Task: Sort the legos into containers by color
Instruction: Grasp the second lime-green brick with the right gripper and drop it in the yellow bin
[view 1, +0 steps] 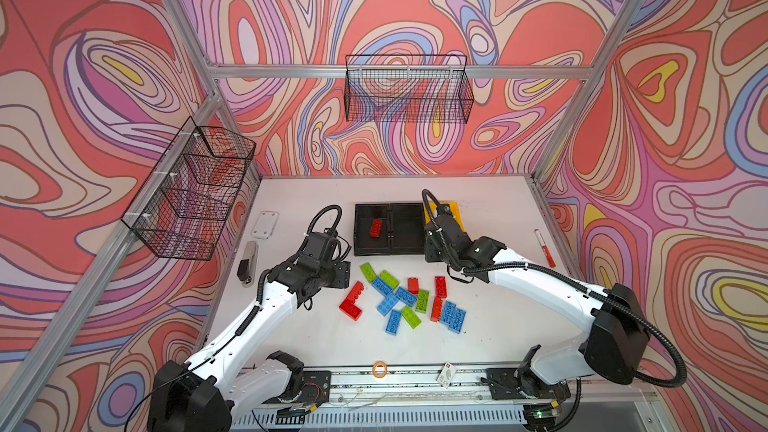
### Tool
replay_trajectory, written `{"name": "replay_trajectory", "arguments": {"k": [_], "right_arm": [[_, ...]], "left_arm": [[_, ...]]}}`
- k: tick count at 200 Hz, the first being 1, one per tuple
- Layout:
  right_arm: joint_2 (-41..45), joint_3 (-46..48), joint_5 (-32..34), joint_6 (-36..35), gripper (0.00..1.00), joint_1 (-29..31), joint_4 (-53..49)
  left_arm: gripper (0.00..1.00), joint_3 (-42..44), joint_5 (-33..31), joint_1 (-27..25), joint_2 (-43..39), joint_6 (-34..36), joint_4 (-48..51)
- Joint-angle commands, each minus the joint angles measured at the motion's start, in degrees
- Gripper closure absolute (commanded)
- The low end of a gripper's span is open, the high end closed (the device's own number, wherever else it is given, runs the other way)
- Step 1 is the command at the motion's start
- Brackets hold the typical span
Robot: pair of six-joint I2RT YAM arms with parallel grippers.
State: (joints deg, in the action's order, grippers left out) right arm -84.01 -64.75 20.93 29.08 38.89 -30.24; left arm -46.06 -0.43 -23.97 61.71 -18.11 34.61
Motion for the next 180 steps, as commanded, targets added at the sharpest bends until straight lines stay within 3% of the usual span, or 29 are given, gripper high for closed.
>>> {"name": "replay_trajectory", "arguments": {"k": [1, 29, 103, 148, 180], "right_arm": [[-0.6, -0.6, -3.1, -3.8, 0.69, -5.0, 0.5], [-6.3, -2.4, -6.7, -7.1, 0.69, -10.2, 2.8], [-18.6, -6.0, -10.5, -8.5, 0.66, -15.4, 13.2], [-20.0, -7.2, -12.2, -9.2, 0.44, -16.3, 14.5], [-18.3, -8.1, -12.1, -9.4, 0.40, -16.6, 13.4]], "left_arm": [[0.33, 1.1, 1.5, -0.2, -1.6, -2.5, 1.7], [0.34, 3.1, 2.2, -0.6, -2.2, -5.4, -0.5], [0.35, 6.2, 1.5, -2.4, -1.1, -8.3, -4.0], [0.35, 7.6, 1.3, -3.5, 0.3, -8.9, -5.7], [0.36, 7.5, -0.1, -5.1, 2.9, -8.8, -7.3]]}}
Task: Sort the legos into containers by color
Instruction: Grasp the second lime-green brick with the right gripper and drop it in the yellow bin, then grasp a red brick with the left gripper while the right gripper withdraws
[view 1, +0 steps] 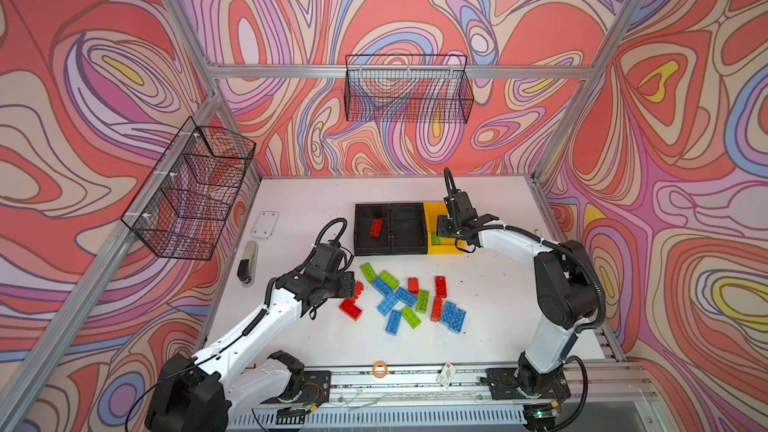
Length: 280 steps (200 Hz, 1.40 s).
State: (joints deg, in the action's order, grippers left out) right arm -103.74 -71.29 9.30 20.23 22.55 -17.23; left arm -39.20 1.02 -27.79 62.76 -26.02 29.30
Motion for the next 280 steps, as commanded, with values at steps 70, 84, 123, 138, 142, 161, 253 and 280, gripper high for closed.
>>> {"name": "replay_trajectory", "arguments": {"k": [70, 84, 123, 138, 142, 161, 253, 280], "right_arm": [[16.9, 5.3, 1.0, 1.5, 0.40, -0.3, -3.3], [20.0, 7.0, 1.0, 2.2, 0.40, -0.2, -4.2], [26.1, 10.5, 1.2, 3.6, 0.40, -0.2, -7.7], [27.0, 11.4, 1.7, 3.6, 0.40, -0.3, -8.9], [27.2, 11.7, 1.8, 3.8, 0.40, -0.2, -9.2], [28.3, 13.3, 1.5, 4.7, 0.40, -0.3, -9.3], [33.6, 21.5, 0.1, 9.0, 0.41, -0.2, -12.4], [35.1, 23.1, 0.5, 10.1, 0.41, -0.3, -14.0]], "left_arm": [[0.33, 0.9, -1.6, -3.5, 7.4, -0.7, -5.2], [0.33, 0.7, -2.0, -3.8, 8.7, -0.5, -5.4], [0.34, 0.6, -2.0, -4.2, 11.4, -0.3, -6.4], [0.34, 0.5, -1.7, -4.3, 12.4, -0.3, -6.7], [0.34, 0.6, -1.6, -4.3, 12.5, -0.3, -6.8], [0.35, 0.4, -1.5, -4.6, 13.2, 0.1, -6.9], [0.51, 0.1, -1.0, -4.7, 17.0, 0.4, -8.2], [0.58, 0.1, -0.8, -4.7, 17.4, 0.4, -8.4]]}}
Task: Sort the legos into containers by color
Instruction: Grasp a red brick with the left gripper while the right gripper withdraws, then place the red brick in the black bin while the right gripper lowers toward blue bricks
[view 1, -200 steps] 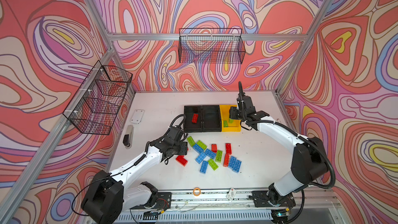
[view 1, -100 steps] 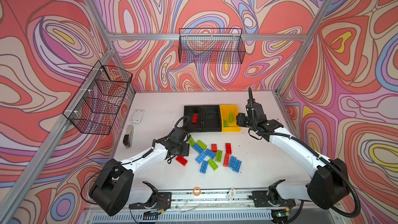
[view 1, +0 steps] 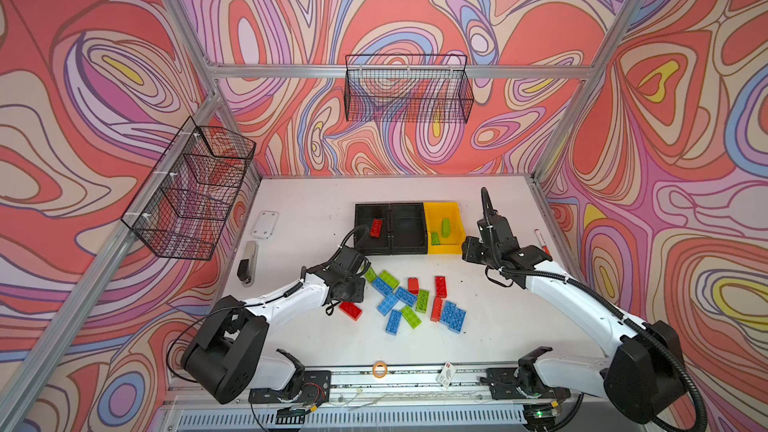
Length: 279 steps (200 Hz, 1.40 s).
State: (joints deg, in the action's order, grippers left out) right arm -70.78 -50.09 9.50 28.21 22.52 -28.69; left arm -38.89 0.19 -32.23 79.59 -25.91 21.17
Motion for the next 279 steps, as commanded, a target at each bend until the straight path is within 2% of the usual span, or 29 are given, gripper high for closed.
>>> {"name": "replay_trajectory", "arguments": {"k": [1, 24, 50, 104, 145, 171, 233, 258, 279], "right_arm": [[2.2, 1.9, 0.4, 2.2, 0.41, -0.2, -2.6], [3.6, 3.6, 0.1, 3.2, 0.41, -0.2, -2.5], [3.8, 5.0, -0.2, 3.9, 0.41, -0.2, -2.9], [6.6, 7.6, -0.5, 5.1, 0.41, -0.2, -6.3], [5.9, 7.1, -1.5, 5.5, 0.41, -0.2, -10.7], [7.3, 10.1, -6.1, 8.7, 0.41, -0.2, -10.8], [11.3, 14.1, -8.2, 14.8, 0.41, 1.3, -16.5], [15.1, 16.6, -10.2, 19.2, 0.41, 3.4, -15.8], [16.0, 18.1, -9.2, 23.0, 0.42, 7.5, -15.4]], "left_arm": [[0.58, -0.2, 0.1, -0.3, 0.6, 0.3, -0.2], [0.65, -0.3, 0.1, -0.3, 0.7, 0.3, -0.8], [0.78, -1.2, 0.5, -0.3, 1.0, 0.7, -0.4], [0.79, -7.5, -2.4, -0.3, -5.6, 2.9, 5.0], [0.79, -17.3, -5.1, -0.3, -4.1, 6.5, 6.5], [0.77, -23.9, -8.7, 0.3, 0.8, 8.4, 4.0], [0.75, -40.5, -5.2, 5.8, 20.1, 9.0, 2.7], [0.70, -44.6, -4.3, 7.0, 25.3, 8.9, 3.1], [0.67, -48.5, -4.0, 7.3, 28.8, 8.2, 5.7]]}}
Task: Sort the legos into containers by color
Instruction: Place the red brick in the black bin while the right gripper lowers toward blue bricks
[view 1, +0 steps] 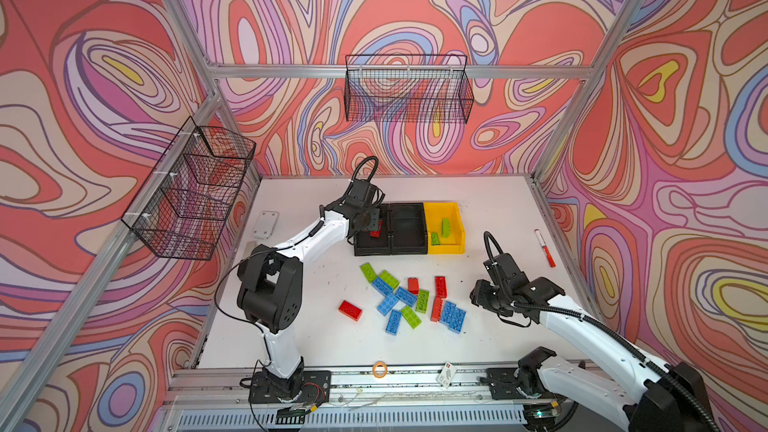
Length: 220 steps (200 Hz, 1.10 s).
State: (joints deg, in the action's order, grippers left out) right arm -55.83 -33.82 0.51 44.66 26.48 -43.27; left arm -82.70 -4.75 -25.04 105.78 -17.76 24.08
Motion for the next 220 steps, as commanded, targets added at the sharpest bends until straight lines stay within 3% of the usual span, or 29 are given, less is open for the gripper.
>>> {"name": "replay_trajectory", "arguments": {"k": [1, 35, 50, 92, 154, 189, 220], "right_arm": [[1.1, 1.9, -0.2, 6.7, 0.42, 3.8, -0.8], [-2.1, 2.3, 1.1, 10.6, 0.43, 10.6, 1.6], [-3.5, 1.8, 1.4, 11.3, 0.44, 12.3, 1.8], [-3.5, 2.3, 0.7, 13.3, 0.47, 15.0, 2.3], [-6.6, 4.7, 1.7, 19.4, 0.47, 20.1, 8.2], [-9.5, 5.4, 2.5, 20.1, 0.53, 21.1, 9.5], [-6.0, 6.2, 4.8, 22.1, 0.56, 21.2, 7.4]], "left_arm": [[0.67, -4.9, 1.0, 0.2, 2.7, 0.0, 3.0], [0.44, -6.8, 1.3, 0.3, 4.1, -0.5, 4.7], [0.38, -6.6, 1.1, 0.4, 3.4, -0.8, 4.9], [0.37, -4.2, 0.7, 0.5, -2.6, -0.8, 4.8], [0.38, 7.5, 0.4, 1.2, -15.1, -2.3, 2.8], [0.38, 12.7, 0.0, 2.0, -19.8, -2.5, 3.5], [0.39, 14.3, 0.1, 2.4, -21.4, -2.4, 4.0]]}}
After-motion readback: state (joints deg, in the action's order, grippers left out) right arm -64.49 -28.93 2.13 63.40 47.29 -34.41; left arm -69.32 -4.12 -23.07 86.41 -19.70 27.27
